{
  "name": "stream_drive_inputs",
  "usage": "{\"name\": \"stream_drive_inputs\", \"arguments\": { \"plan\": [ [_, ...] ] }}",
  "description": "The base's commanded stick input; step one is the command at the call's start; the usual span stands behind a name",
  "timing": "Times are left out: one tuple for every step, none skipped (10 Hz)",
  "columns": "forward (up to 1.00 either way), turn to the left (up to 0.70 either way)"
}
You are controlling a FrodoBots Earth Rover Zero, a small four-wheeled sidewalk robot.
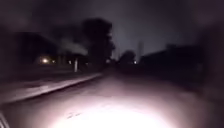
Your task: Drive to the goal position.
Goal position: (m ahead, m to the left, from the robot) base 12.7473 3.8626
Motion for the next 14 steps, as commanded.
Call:
{"name": "stream_drive_inputs", "arguments": {
  "plan": [
    [0.7,0.0],
    [0.7,0.0],
    [0.7,0.0],
    [0.7,0.0],
    [0.7,0.0],
    [0.7,0.0],
    [0.7,0.0],
    [0.7,0.0],
    [0.7,0.0],
    [0.7,0.0],
    [0.54,0.0],
    [0.08,0.0],
    [0.62,0.0],
    [0.7,0.0]
  ]
}}
